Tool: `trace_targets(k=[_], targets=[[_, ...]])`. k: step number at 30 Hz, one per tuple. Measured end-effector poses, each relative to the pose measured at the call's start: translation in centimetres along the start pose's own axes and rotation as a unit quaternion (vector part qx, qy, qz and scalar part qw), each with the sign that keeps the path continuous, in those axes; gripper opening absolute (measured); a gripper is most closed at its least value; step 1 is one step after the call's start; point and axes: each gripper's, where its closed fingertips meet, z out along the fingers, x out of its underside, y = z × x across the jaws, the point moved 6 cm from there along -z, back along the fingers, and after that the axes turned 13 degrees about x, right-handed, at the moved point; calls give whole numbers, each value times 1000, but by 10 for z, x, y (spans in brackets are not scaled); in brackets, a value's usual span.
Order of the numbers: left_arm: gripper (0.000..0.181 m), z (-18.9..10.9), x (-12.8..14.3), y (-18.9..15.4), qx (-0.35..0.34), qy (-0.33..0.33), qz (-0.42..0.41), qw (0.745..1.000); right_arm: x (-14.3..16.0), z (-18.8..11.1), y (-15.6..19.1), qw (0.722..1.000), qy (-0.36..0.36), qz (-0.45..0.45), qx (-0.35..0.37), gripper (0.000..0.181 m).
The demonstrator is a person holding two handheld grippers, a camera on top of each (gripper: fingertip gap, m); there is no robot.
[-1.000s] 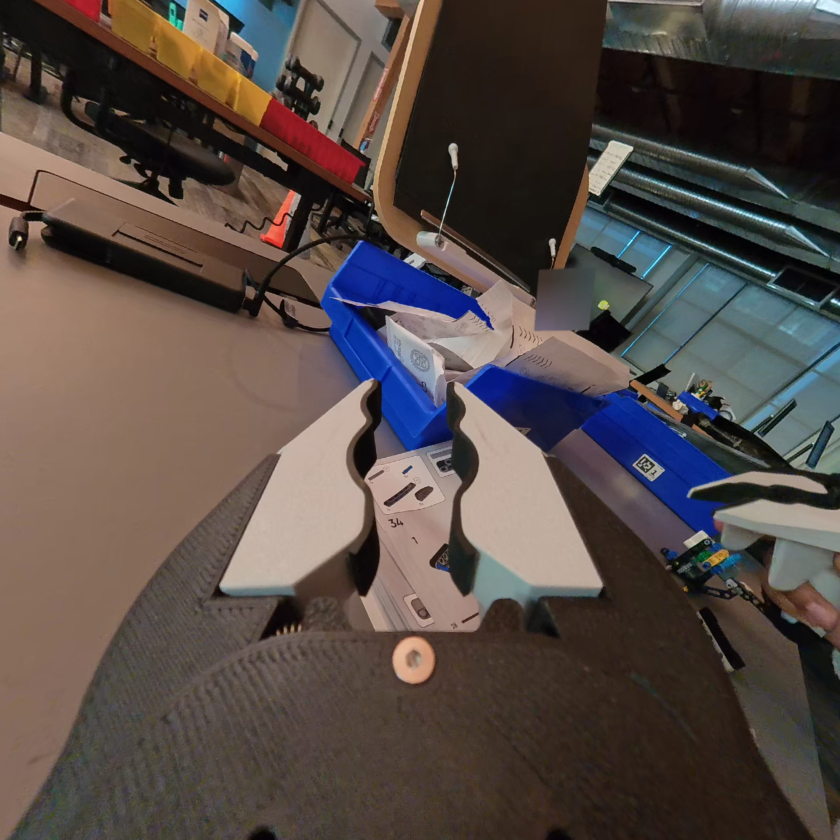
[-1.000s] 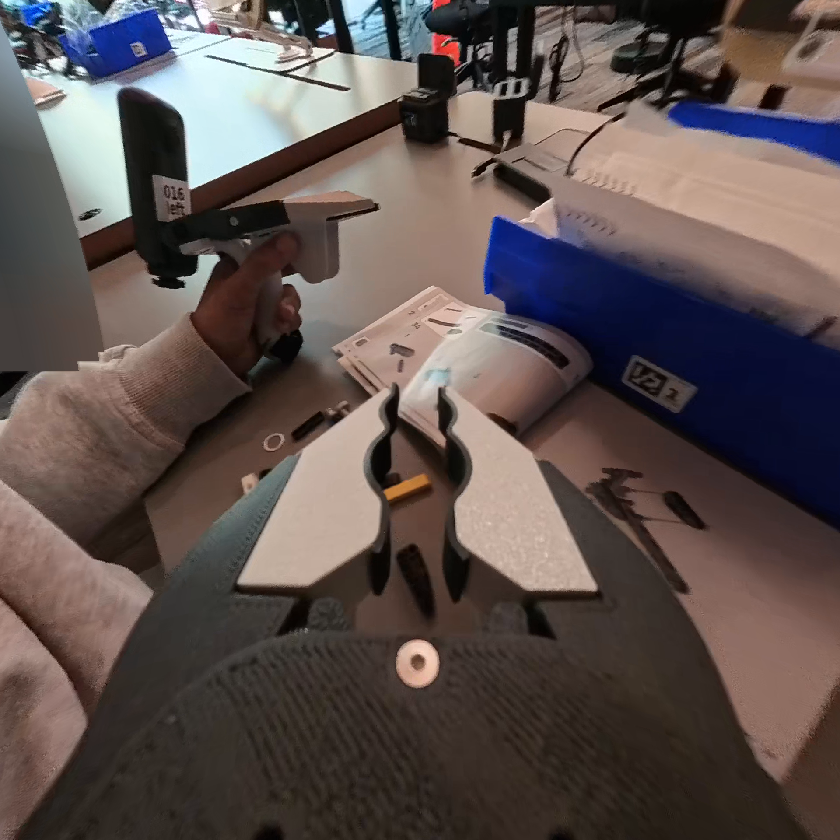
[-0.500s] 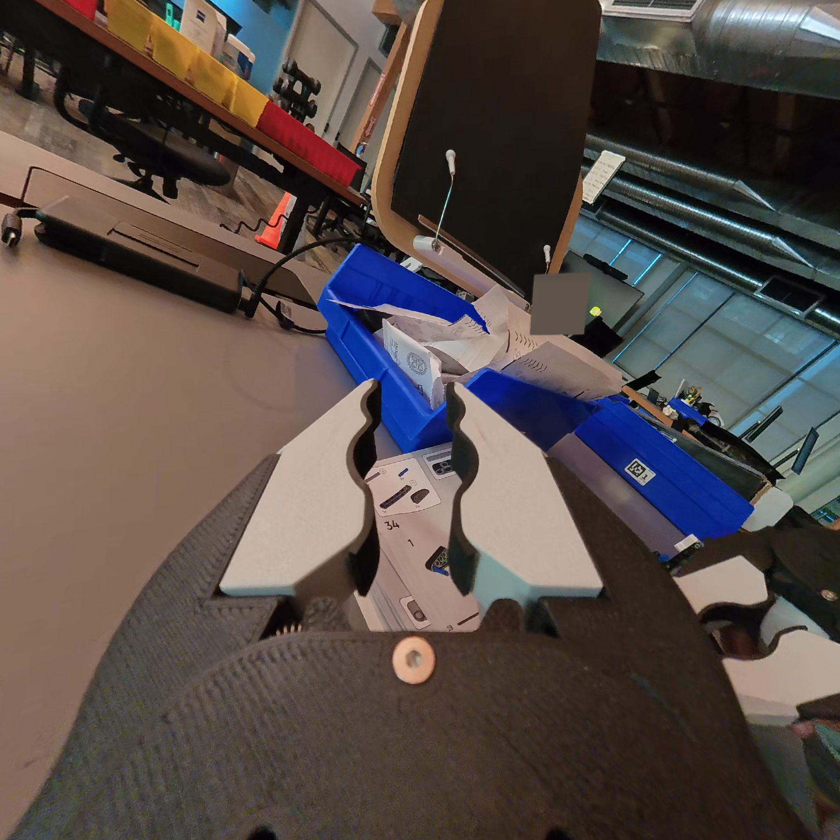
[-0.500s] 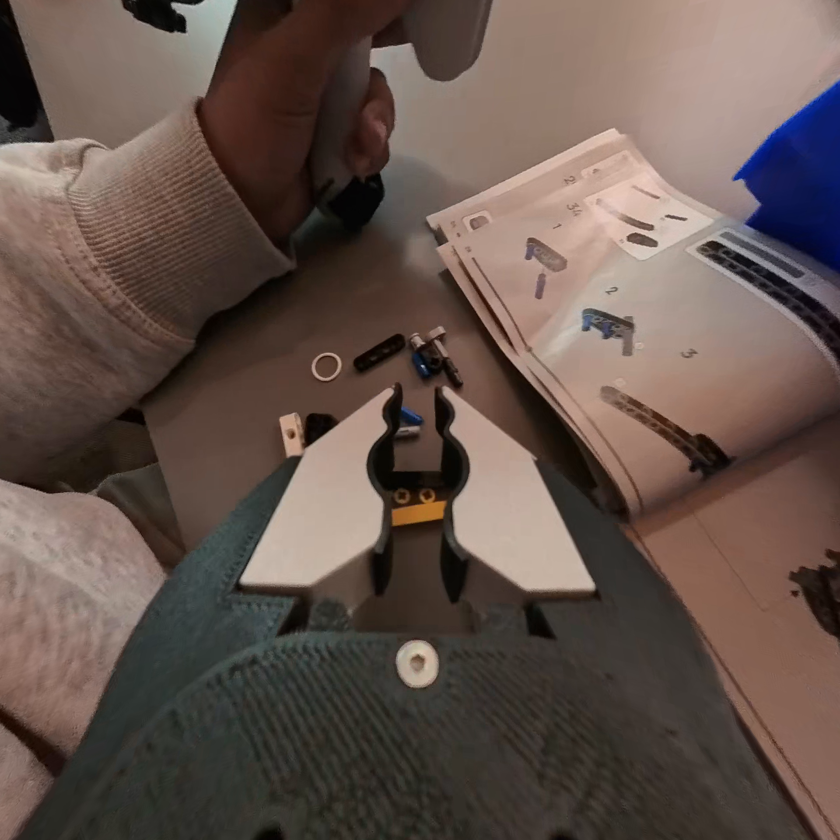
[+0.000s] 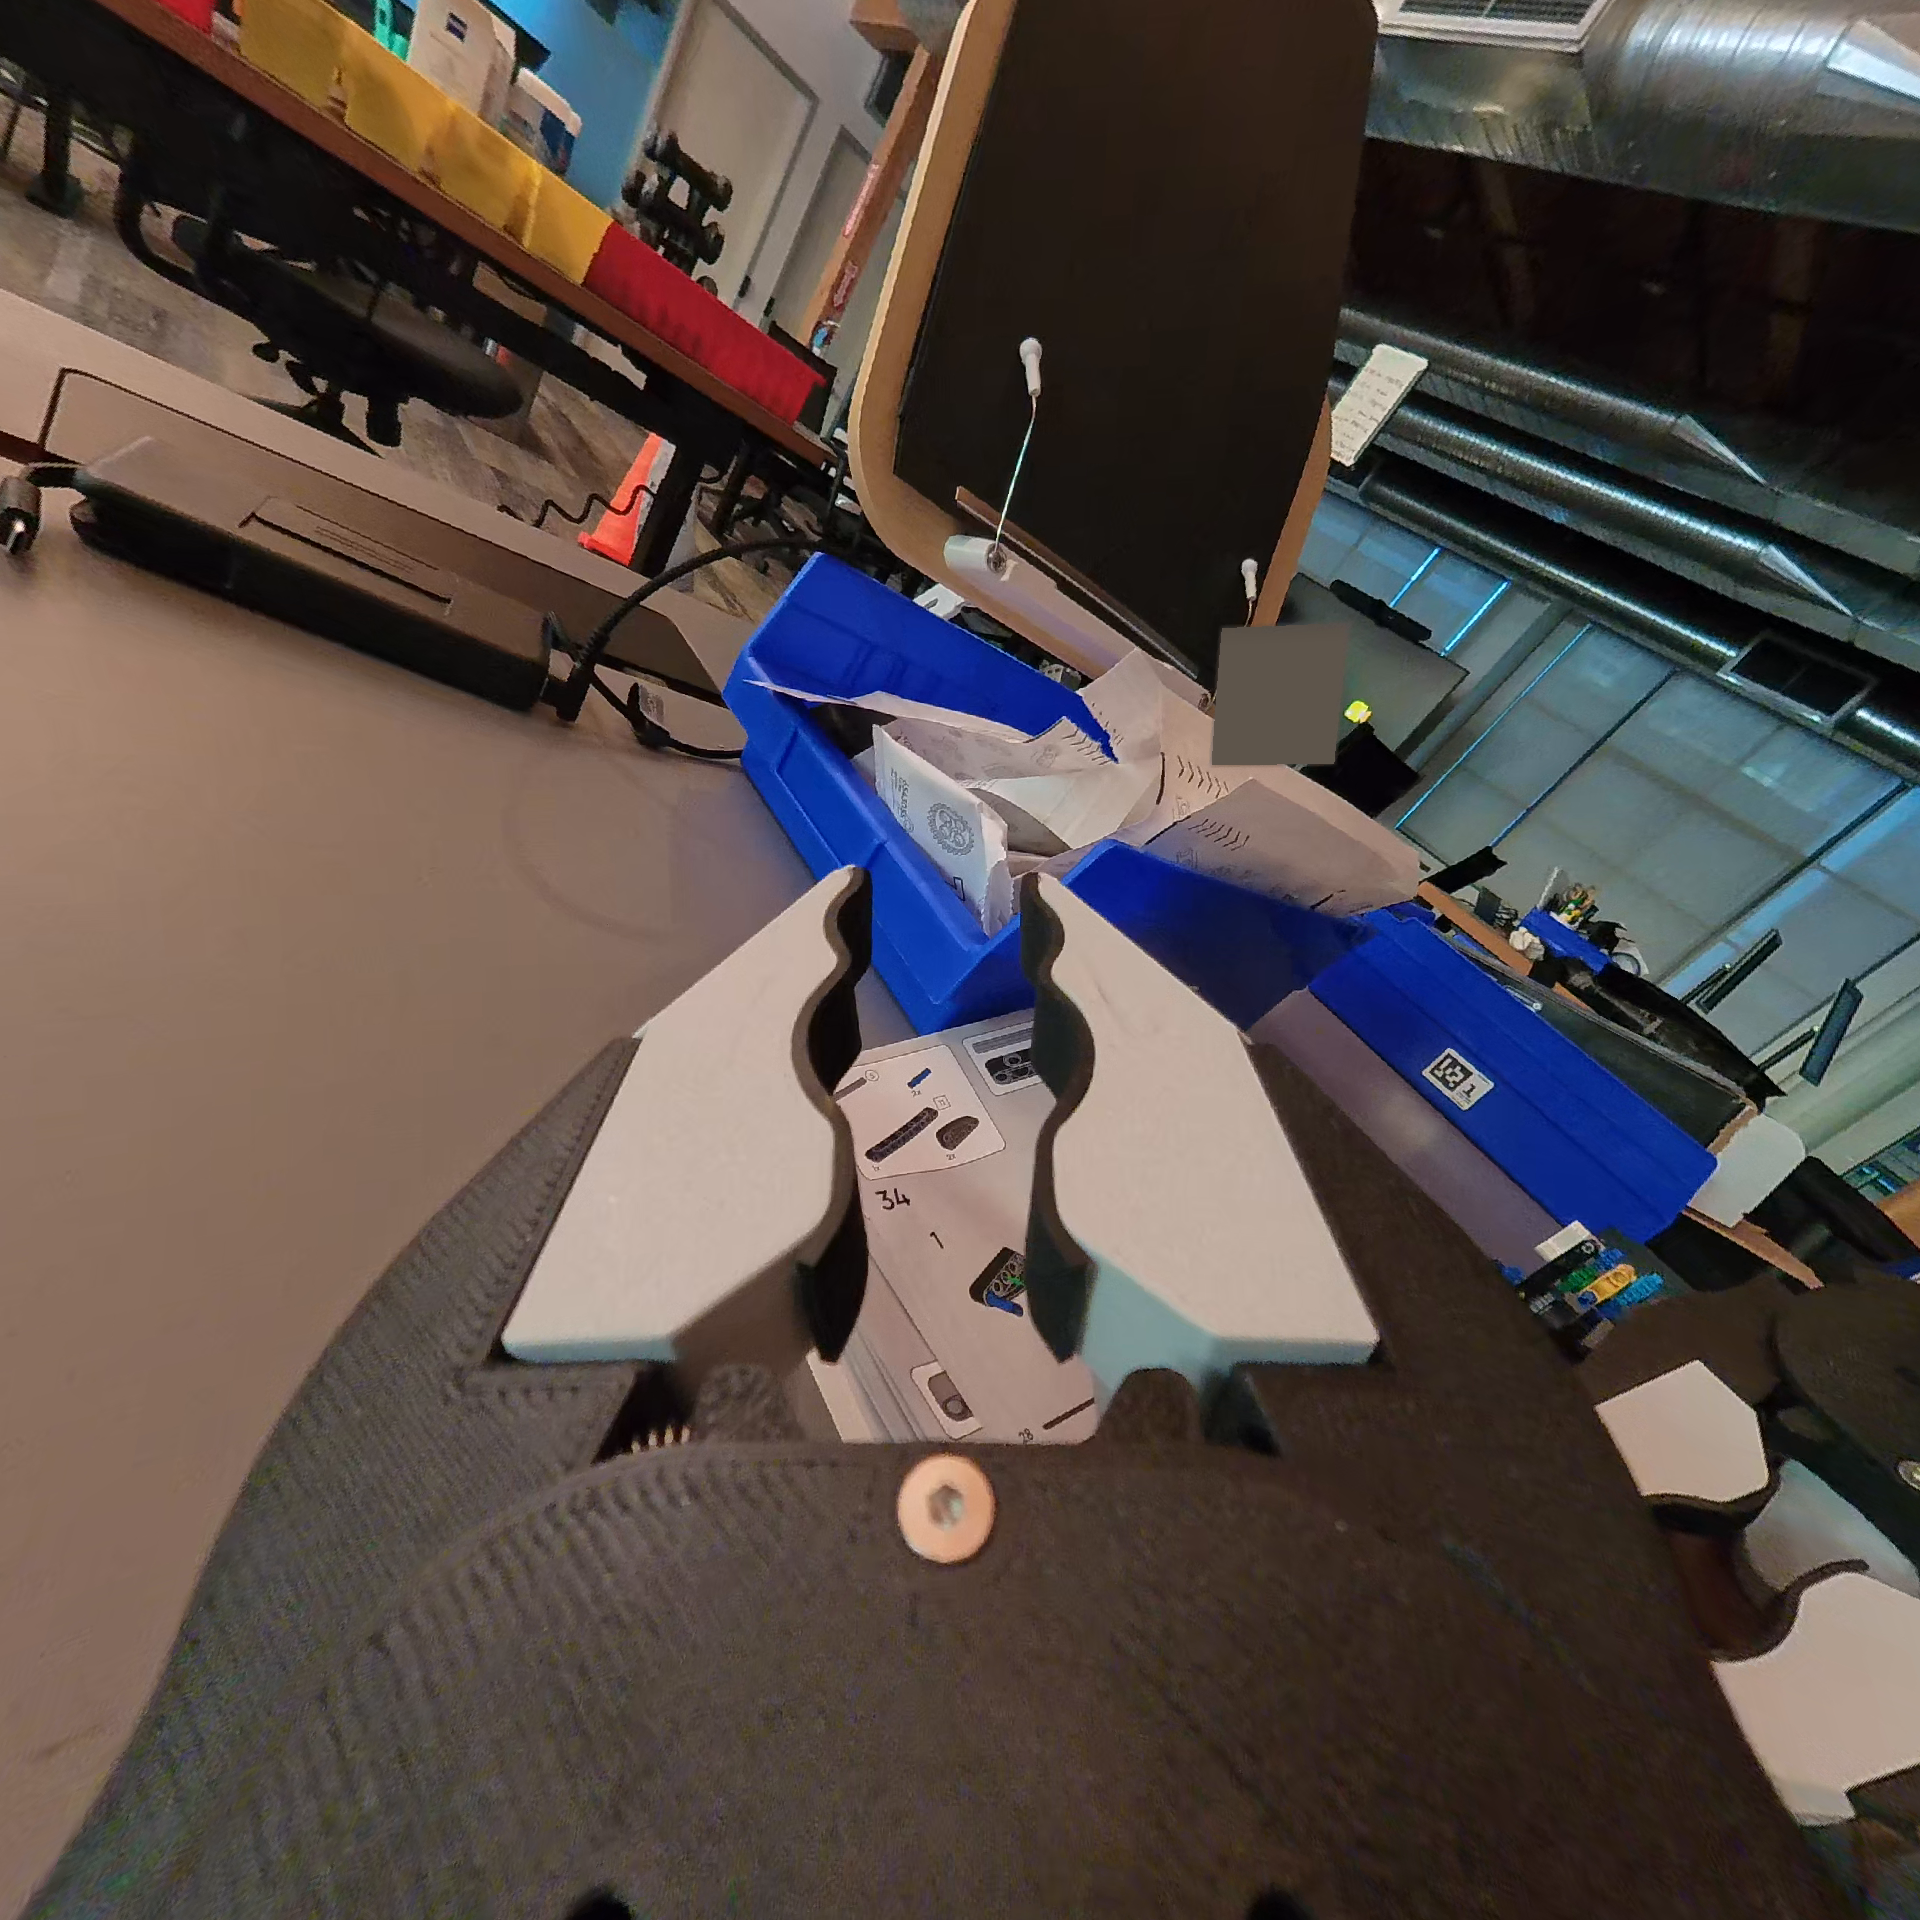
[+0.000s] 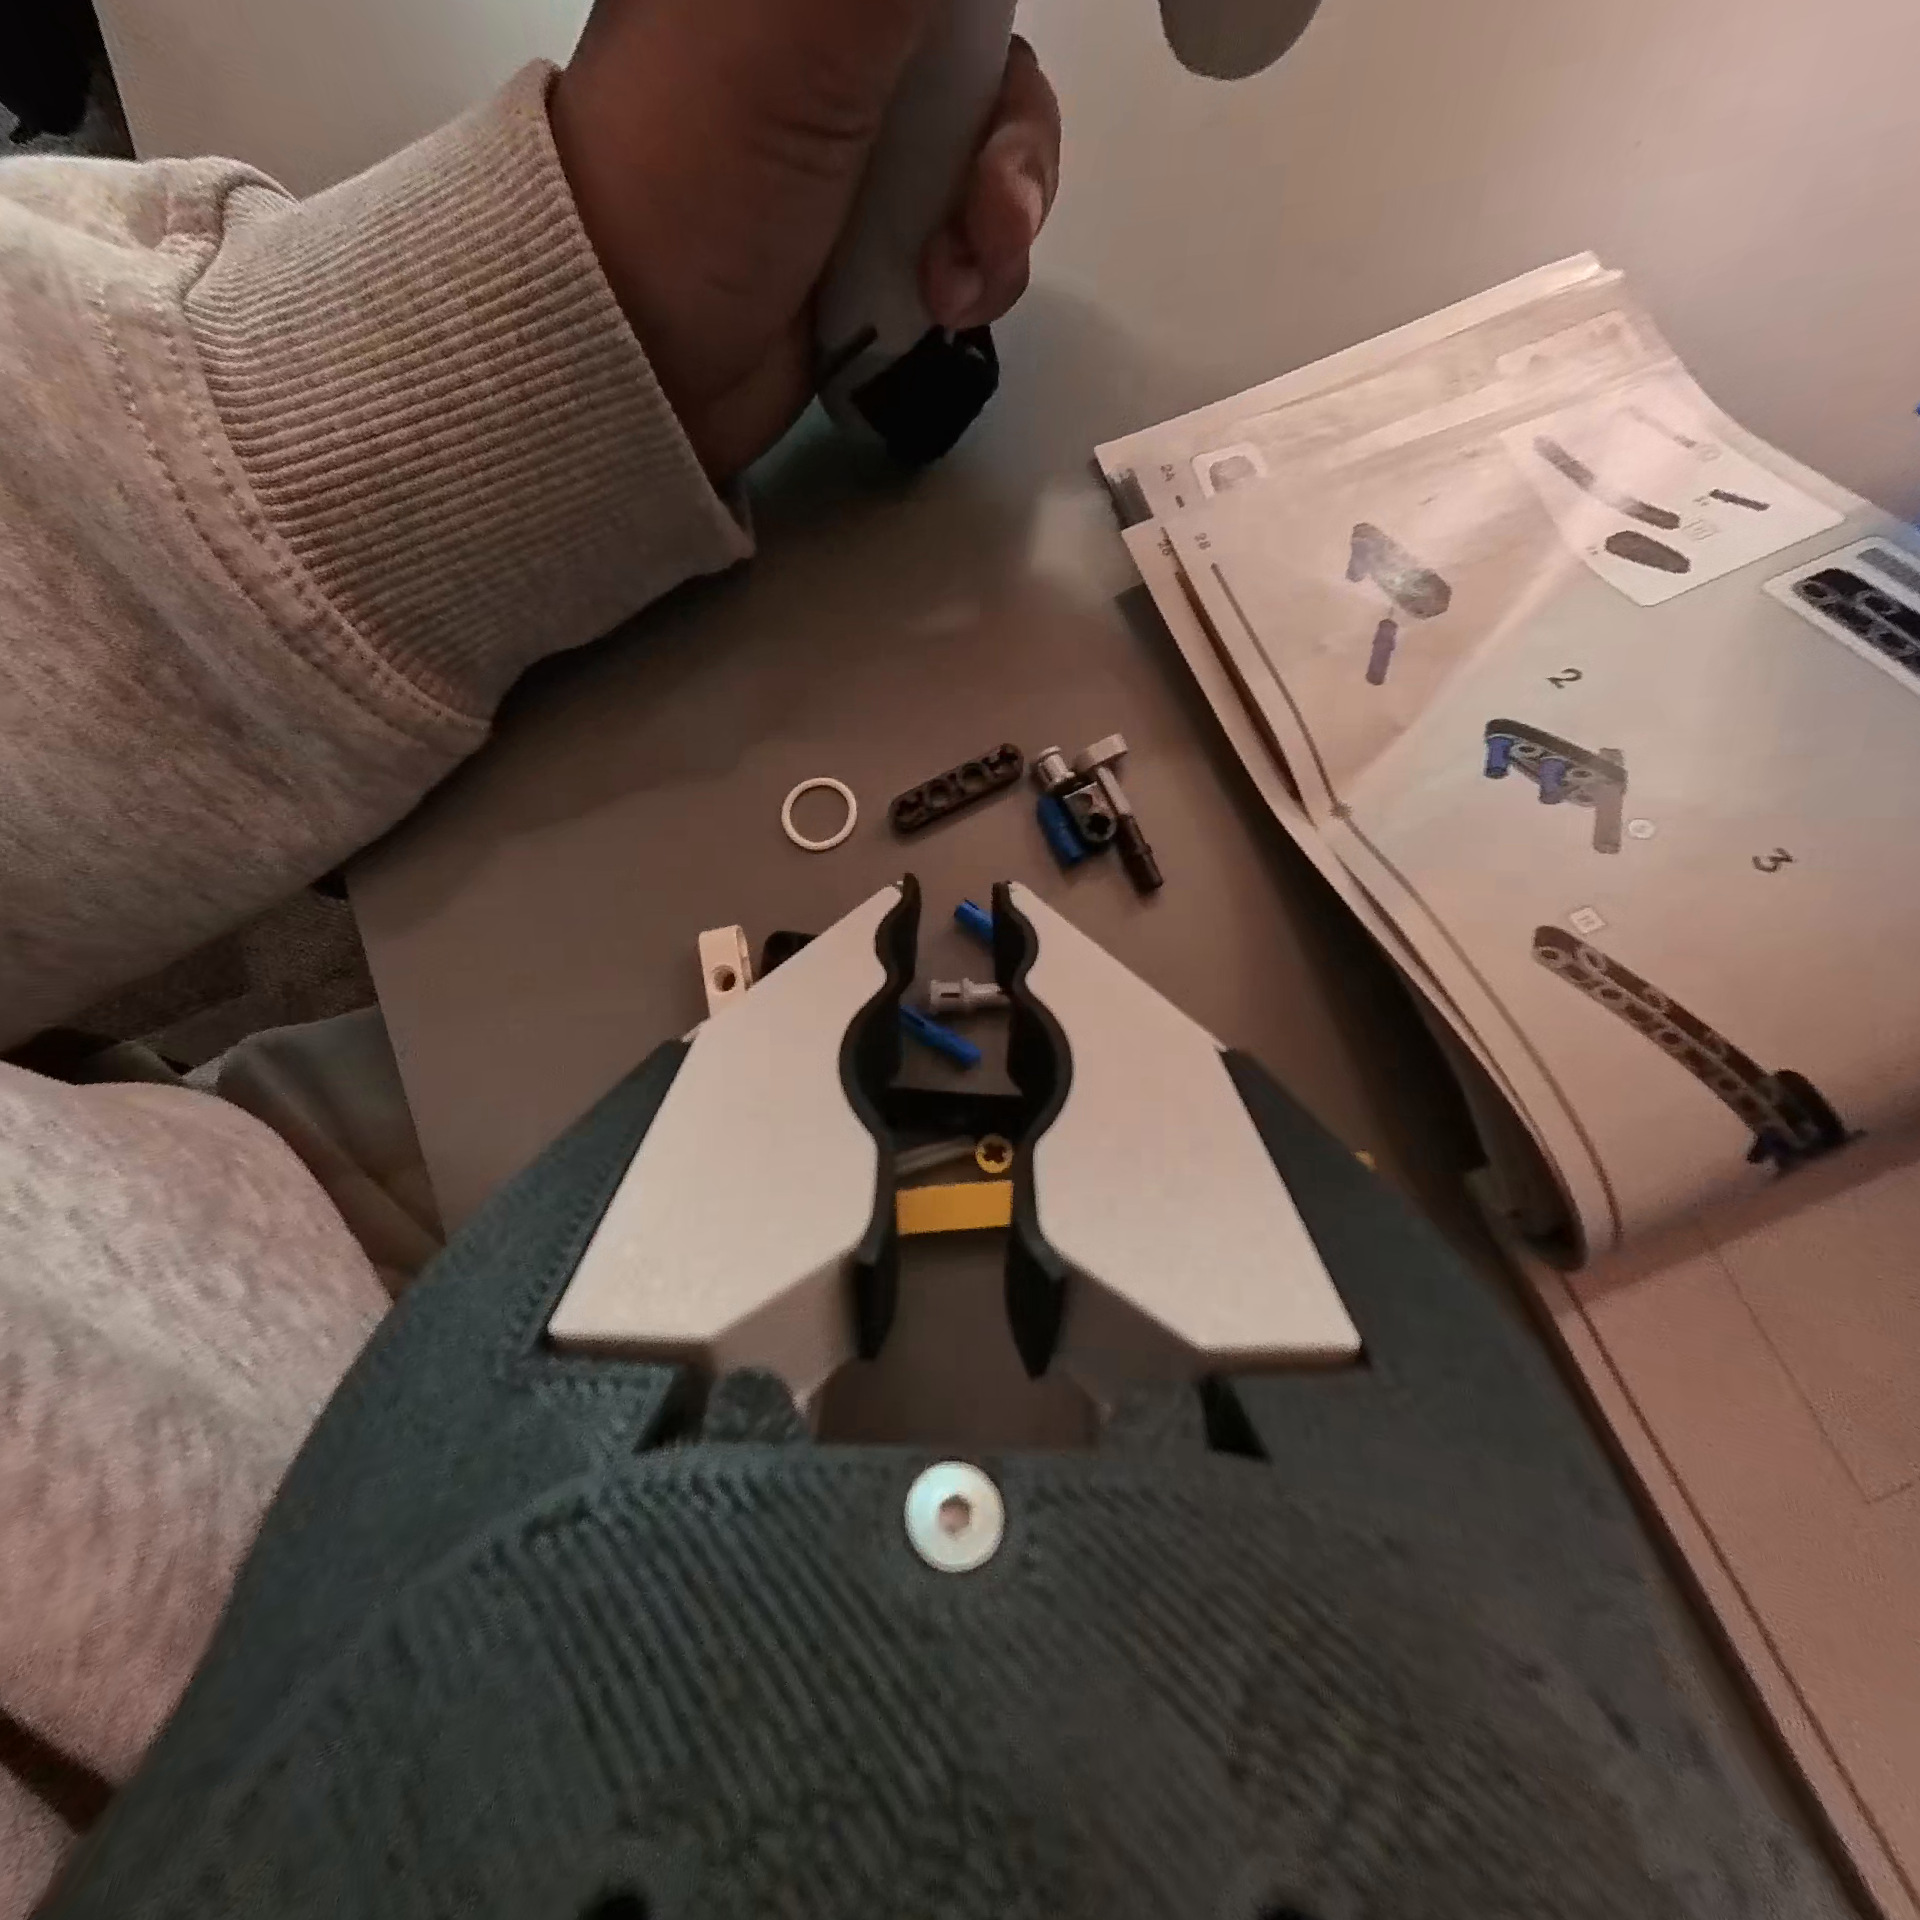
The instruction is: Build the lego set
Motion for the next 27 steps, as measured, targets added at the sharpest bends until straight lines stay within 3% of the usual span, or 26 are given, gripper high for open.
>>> trace_targets(k=[1,27], targets=[[27,0,0,0,0,0,0,1000,0,0,0,1000,-1,2,0,13],[27,0,0,1,1,-3,-6,1000,4,5,0,1000,12,-10,9,15]])
